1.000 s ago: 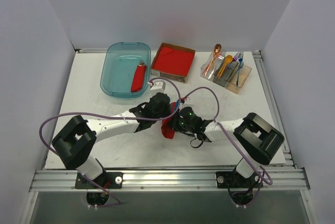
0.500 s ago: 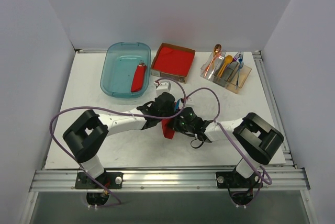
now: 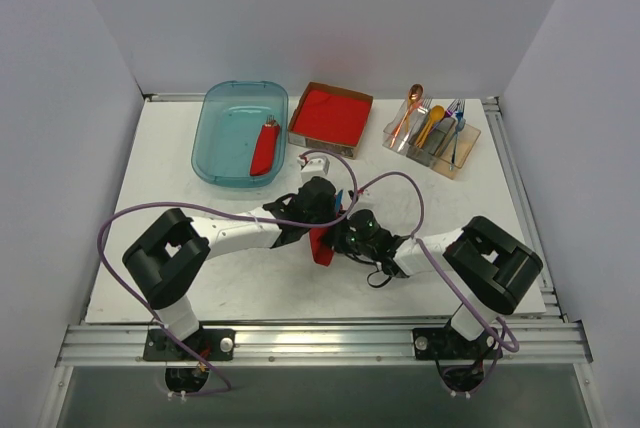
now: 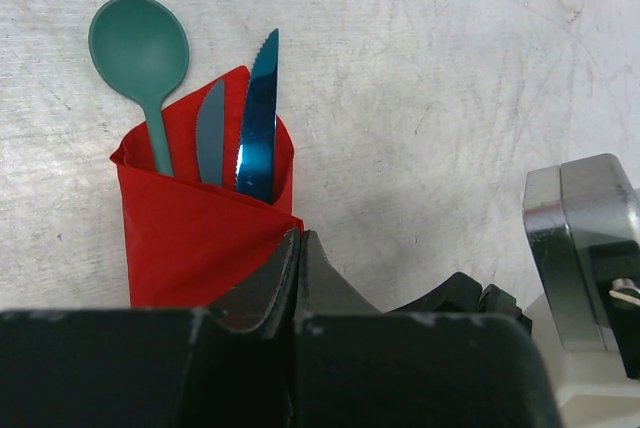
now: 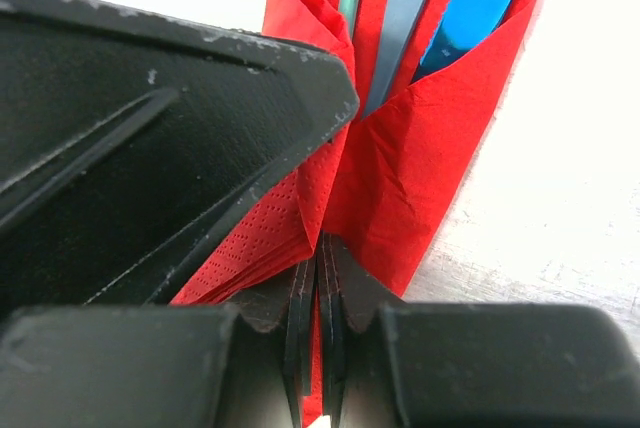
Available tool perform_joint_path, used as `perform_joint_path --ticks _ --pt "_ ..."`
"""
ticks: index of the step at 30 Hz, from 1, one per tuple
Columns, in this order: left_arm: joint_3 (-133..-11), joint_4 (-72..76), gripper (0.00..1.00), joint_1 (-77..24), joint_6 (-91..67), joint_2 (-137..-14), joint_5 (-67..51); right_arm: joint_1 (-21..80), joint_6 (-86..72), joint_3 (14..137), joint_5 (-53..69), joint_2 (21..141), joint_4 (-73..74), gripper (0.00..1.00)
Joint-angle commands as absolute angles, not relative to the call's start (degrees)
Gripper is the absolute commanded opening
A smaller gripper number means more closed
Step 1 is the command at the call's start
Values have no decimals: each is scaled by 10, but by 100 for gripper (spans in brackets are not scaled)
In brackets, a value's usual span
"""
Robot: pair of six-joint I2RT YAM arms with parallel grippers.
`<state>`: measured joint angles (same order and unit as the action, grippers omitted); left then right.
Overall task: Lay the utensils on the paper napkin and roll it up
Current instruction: Roll the napkin at the center of the board.
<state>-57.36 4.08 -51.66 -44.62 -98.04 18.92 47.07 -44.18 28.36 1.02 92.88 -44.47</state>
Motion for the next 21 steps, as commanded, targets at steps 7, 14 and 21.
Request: perform_joint_path --ticks 7,14,21 --pt "-606 68 2 -524 -447 -957 152 481 -361 255 45 894 -534 3" --pt "-611 67 2 -522 -442 -955 137 480 -337 254 52 882 -541 2" --pt "-631 60 2 -517 -432 -976 110 482 -311 252 68 882 -558 1"
